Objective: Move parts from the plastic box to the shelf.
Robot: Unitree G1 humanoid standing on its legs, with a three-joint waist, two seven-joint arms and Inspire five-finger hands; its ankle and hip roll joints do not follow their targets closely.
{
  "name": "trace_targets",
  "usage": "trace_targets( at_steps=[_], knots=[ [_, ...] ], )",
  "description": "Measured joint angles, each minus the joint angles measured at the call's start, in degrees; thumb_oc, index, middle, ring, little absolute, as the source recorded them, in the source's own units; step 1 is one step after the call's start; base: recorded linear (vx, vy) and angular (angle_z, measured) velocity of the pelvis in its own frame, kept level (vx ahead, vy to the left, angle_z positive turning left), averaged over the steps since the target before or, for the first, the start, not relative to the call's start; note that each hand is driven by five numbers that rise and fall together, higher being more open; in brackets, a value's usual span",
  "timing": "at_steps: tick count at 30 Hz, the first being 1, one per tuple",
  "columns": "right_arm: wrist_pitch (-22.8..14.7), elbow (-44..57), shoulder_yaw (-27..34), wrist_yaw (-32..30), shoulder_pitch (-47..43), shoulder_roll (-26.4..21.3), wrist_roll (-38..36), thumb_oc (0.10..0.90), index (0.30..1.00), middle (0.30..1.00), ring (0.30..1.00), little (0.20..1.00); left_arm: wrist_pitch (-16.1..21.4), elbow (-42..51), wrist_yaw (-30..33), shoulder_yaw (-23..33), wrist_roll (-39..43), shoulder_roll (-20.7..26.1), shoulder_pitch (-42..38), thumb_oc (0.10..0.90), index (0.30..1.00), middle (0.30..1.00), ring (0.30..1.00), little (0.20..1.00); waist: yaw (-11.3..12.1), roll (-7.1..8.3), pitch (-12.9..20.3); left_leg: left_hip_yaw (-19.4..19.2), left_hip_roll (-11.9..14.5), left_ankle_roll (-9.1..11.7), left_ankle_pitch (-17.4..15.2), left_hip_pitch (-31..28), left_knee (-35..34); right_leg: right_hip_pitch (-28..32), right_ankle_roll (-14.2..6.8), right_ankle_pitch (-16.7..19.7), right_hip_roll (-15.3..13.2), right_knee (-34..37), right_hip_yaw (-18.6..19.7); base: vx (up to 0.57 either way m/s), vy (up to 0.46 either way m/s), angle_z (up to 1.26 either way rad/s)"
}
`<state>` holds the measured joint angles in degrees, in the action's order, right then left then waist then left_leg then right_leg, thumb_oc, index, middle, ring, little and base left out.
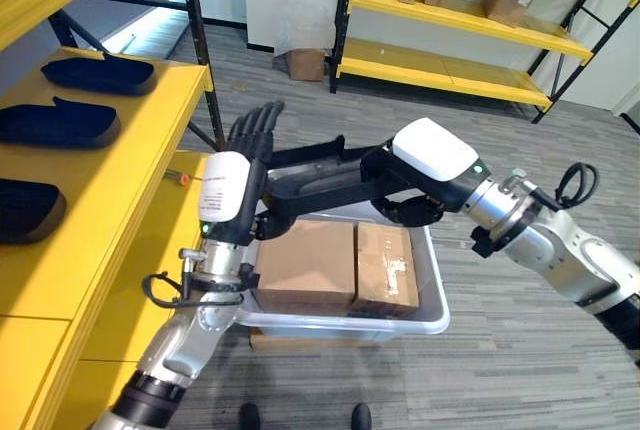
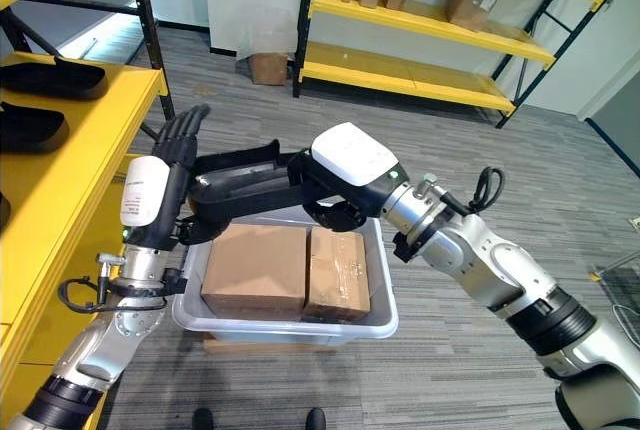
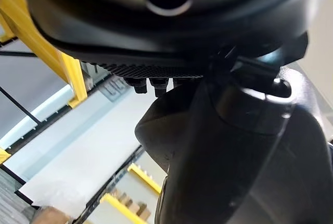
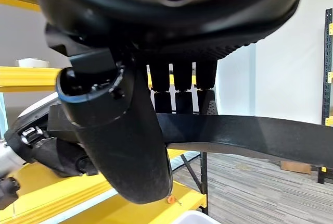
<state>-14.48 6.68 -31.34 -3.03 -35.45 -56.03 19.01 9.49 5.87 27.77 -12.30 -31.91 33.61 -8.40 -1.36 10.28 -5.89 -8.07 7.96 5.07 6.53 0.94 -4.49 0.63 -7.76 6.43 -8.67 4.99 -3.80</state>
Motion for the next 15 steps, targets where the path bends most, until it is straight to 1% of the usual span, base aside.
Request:
trace_targets(
  at_steps=[4,9,10,11,15],
  knots=[
    [0.30,-0.29,-0.91,0.00,0.00,-0.12,0.00,0.400,0.300,0.300,0.300,0.300,0.93,0.11,-1.06,-0.99,-0.02,2.63,0.00,0.900,1.000,1.000,1.000,1.000,-0.04,-0.01,0.00,-0.04,0.00,-0.01,-0.01,-0.02,0.00,-0.01,0.00,0.00,0.00,0.00,0.02,0.00,0.000,0.00],
    [0.41,-0.31,-1.76,0.00,0.00,-0.03,-0.01,0.400,0.300,0.300,0.300,0.300,1.54,0.12,-1.23,-1.06,-0.18,3.49,0.00,0.900,1.000,1.000,1.000,1.000,-0.06,-0.02,0.00,-0.07,0.00,-0.02,-0.01,-0.02,0.00,-0.03,0.00,0.00,0.00,0.00,0.05,0.00,0.000,0.00],
    [0.44,-0.31,-1.76,0.00,0.00,-0.04,0.00,0.400,0.300,0.300,0.300,0.300,1.81,0.12,-1.23,-1.06,-0.28,3.49,0.00,0.867,0.953,0.953,0.953,0.953,-0.05,-0.02,0.00,-0.08,0.00,-0.02,-0.01,-0.02,0.00,-0.02,0.00,0.00,0.00,0.00,0.04,0.00,0.000,0.00],
    [0.44,-0.31,-1.76,0.00,0.00,-0.03,0.00,0.400,0.300,0.300,0.300,0.300,1.82,0.11,-1.23,-1.05,-0.28,3.49,0.00,0.400,0.300,0.300,0.300,0.300,-0.05,-0.02,0.00,-0.08,0.00,-0.02,-0.01,-0.02,0.00,-0.03,0.00,0.00,-0.01,0.00,0.05,0.00,0.000,0.00],
    [0.44,-0.31,-1.76,0.00,0.00,-0.04,0.00,0.400,0.300,0.300,0.300,0.300,1.82,0.11,-1.23,-1.05,-0.29,3.48,0.01,0.400,0.300,0.300,0.300,0.300,-0.04,-0.02,0.00,-0.09,-0.01,-0.02,-0.01,-0.02,0.00,-0.03,0.00,0.00,-0.01,0.00,0.08,0.00,0.000,0.00]
  ],
)
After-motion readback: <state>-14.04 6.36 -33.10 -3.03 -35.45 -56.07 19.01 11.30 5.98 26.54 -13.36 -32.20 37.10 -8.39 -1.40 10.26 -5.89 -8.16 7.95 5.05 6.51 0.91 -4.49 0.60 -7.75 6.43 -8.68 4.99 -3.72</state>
